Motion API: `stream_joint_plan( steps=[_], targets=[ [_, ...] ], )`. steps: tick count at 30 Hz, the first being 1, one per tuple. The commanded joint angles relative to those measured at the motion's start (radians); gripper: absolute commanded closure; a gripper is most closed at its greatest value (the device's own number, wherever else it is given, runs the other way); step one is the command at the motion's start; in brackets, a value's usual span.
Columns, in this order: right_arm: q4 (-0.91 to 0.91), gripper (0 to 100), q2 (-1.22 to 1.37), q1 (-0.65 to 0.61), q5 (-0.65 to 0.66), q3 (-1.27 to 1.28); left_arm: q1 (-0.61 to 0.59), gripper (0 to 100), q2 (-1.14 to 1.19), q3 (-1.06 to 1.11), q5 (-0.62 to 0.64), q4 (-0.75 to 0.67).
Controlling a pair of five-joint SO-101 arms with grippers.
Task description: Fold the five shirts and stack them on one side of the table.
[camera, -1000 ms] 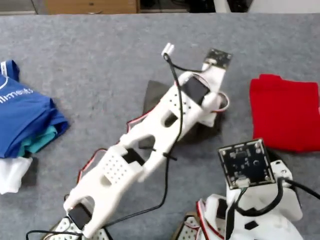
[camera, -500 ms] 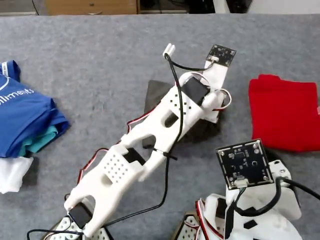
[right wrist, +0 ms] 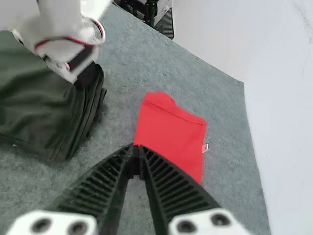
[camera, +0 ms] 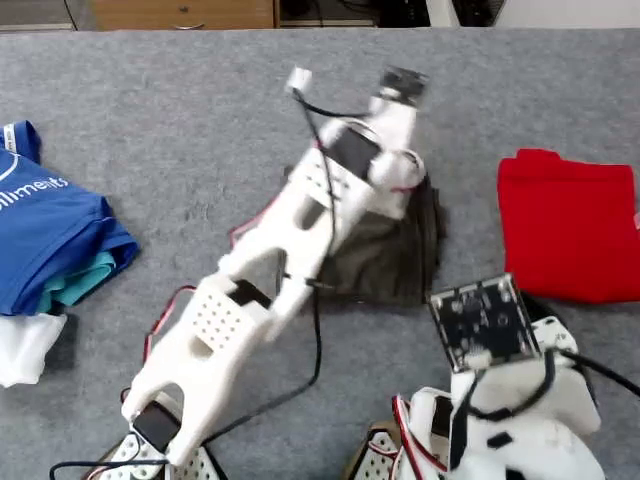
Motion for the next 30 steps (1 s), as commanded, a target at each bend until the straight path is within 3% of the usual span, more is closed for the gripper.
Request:
stream_joint_plan(
  steps=[1, 11, 16, 25, 30],
  targets=[
    [-0.009, 99.5, 0.005, 0.015, 0.002, 0.073, -0.100, 95, -0.030, -0.086, -0.012, 0.087],
    [-0.222, 99.5, 0.016, 0.005, 0.008, 0.326, -0.434, 98, -0.087, -0.124, -0.015, 0.127],
    [-0.391, 99.5, 0.185, -0.008, 0.002, 0.444, -0.580, 98, -0.223, -0.028, -0.078, 0.127],
    [-0.413, 99.5, 0.708, -0.226, -0.120, 0.145, -0.786, 98, -0.662, 0.494, -0.238, 0.126],
    [-0.433, 99.5, 0.990, -0.318, -0.164, -0.062, -0.890, 98, -0.848, 0.697, -0.253, 0.126]
  ],
)
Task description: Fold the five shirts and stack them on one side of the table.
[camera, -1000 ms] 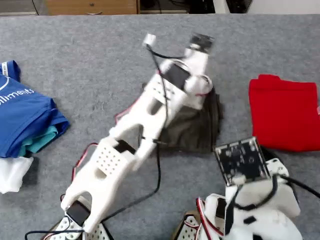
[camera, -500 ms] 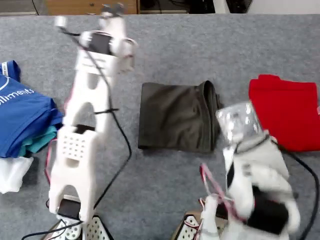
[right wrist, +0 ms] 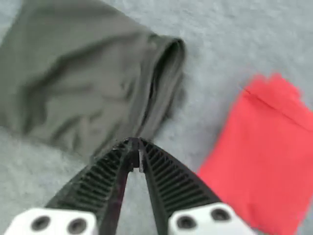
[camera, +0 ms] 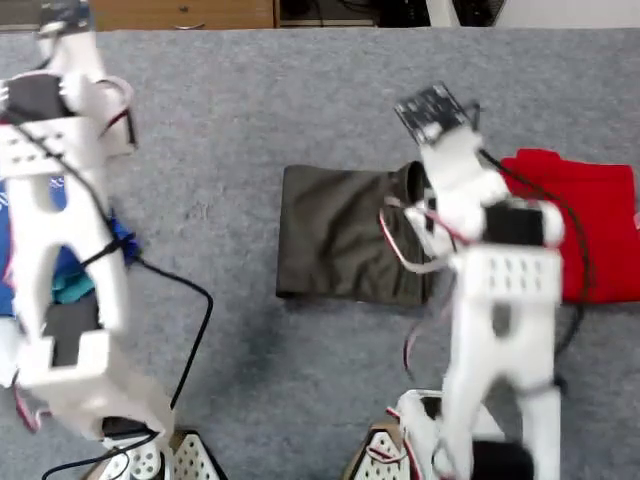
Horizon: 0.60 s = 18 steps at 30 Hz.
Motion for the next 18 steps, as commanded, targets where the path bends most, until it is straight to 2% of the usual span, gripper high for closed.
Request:
stream_joint_plan(
  steps=[1, 10, 18],
  targets=[
    [-0.041, 99.5, 0.185, -0.067, -0.025, -0.183, -0.075, 98, -0.148, 0.107, -0.011, 0.011],
    [-0.195, 99.5, 0.625, -0.081, -0.031, -0.440, -0.176, 98, -0.214, 0.186, -0.011, 0.011],
    [-0.198, 99.5, 1.009, 0.012, -0.026, -0.670, -0.207, 98, -0.214, 0.189, -0.011, 0.011]
  ],
)
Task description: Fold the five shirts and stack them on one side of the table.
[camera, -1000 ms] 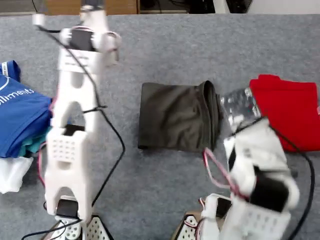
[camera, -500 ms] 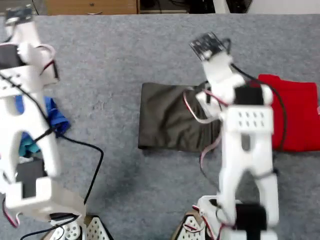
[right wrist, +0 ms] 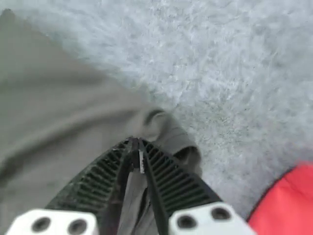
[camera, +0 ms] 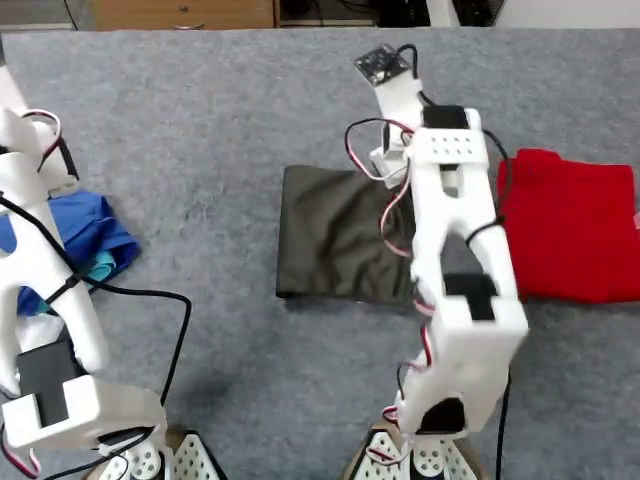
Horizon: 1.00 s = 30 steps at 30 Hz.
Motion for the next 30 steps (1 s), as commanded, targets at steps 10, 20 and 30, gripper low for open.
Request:
stream_joint_plan(
  steps=[10, 20, 30],
  targets=[
    [0.034, 99.5, 0.395, 0.208, 0.078, -0.427, -0.011, 98, -0.033, -0.008, -0.011, 0.011],
    [0.496, 99.5, 0.403, 0.062, 0.069, -0.820, -0.006, 98, -0.031, -0.011, -0.011, 0.009],
    [0.611, 99.6, 0.291, -0.051, -0.043, -0.720, -0.012, 98, -0.035, -0.011, -0.012, 0.009]
  ],
)
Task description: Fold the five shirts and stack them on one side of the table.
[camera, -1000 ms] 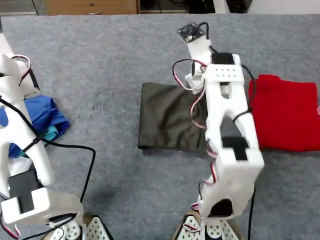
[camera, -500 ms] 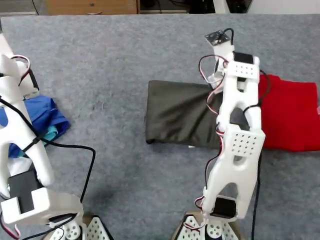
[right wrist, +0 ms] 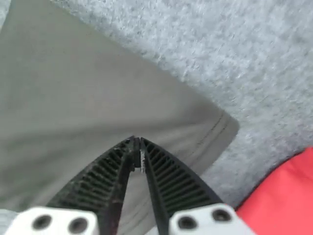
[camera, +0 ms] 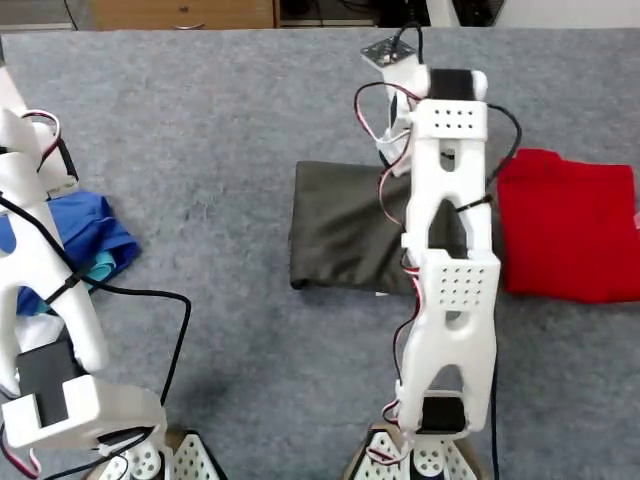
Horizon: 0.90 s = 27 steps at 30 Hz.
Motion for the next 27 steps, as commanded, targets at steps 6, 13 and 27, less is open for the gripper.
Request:
stream_joint_plan(
  steps=[6, 13, 27],
  targets=[
    [0.018, 99.6, -0.381, -0.108, -0.026, 0.495, -0.029, 98, -0.039, -0.011, -0.064, 0.009],
    [-0.095, 99.6, -0.501, -0.076, -0.023, 0.877, -0.064, 98, -0.031, -0.002, -0.063, 0.009],
    [-0.104, 99.6, -0.426, -0.104, -0.034, 0.914, -0.091, 98, -0.041, -0.011, -0.061, 0.009]
  ],
)
